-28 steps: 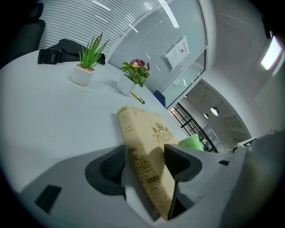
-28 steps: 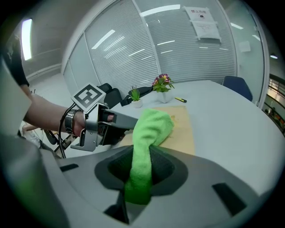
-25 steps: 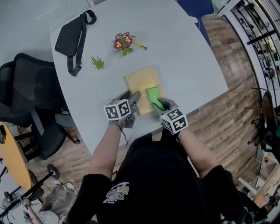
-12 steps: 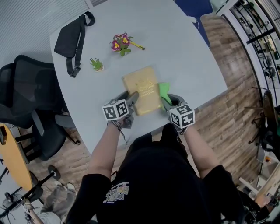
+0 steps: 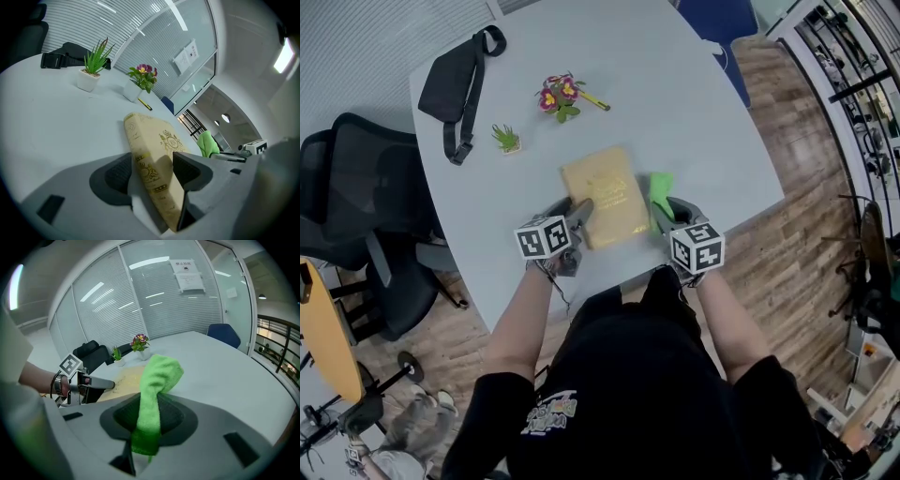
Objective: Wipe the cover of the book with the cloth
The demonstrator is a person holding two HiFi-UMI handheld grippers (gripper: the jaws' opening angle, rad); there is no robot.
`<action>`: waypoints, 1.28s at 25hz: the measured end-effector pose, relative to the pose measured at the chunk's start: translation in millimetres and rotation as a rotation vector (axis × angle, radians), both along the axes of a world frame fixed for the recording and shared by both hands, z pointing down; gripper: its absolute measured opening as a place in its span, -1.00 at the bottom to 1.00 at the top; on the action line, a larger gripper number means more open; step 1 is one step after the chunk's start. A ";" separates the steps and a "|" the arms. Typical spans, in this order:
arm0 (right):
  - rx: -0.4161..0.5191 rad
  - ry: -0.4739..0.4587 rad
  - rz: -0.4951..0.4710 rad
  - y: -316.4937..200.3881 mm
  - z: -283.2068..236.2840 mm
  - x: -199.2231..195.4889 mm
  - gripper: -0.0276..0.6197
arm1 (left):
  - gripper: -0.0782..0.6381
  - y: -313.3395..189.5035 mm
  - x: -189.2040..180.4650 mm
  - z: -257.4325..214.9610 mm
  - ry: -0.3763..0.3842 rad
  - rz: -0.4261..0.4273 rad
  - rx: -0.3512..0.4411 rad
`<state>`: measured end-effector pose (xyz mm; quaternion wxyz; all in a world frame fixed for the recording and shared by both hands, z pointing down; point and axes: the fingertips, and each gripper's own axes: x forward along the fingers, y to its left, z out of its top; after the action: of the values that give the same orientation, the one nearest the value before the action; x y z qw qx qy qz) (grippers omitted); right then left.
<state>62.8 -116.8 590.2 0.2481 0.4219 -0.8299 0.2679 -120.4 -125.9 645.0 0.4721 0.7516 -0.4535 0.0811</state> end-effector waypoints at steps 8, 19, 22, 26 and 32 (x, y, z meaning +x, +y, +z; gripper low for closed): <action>0.054 -0.037 -0.120 -17.8 -27.5 -11.3 -0.62 | -0.01 5.9 -13.8 -23.4 -0.012 -0.111 0.051; 0.084 -0.107 -0.358 -35.8 -55.1 -33.1 -0.62 | -0.12 25.7 -22.6 -79.7 -0.090 -0.333 0.161; 0.093 -0.131 -0.417 -39.1 -62.3 -34.2 -0.62 | -0.33 35.1 -19.0 -92.3 -0.113 -0.394 0.175; 0.099 -0.158 -0.495 -38.9 -69.8 -28.7 -0.62 | -0.73 50.7 -9.8 -107.0 -0.143 -0.490 0.191; 0.106 -0.197 -0.624 -30.1 -75.5 -17.6 -0.62 | -0.76 83.6 24.2 -130.8 -0.207 -0.589 0.250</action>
<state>45.2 -146.8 514.7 0.2145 0.1315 -0.9519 0.1750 -96.1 -42.3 514.3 0.3308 0.6283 -0.7030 -0.0391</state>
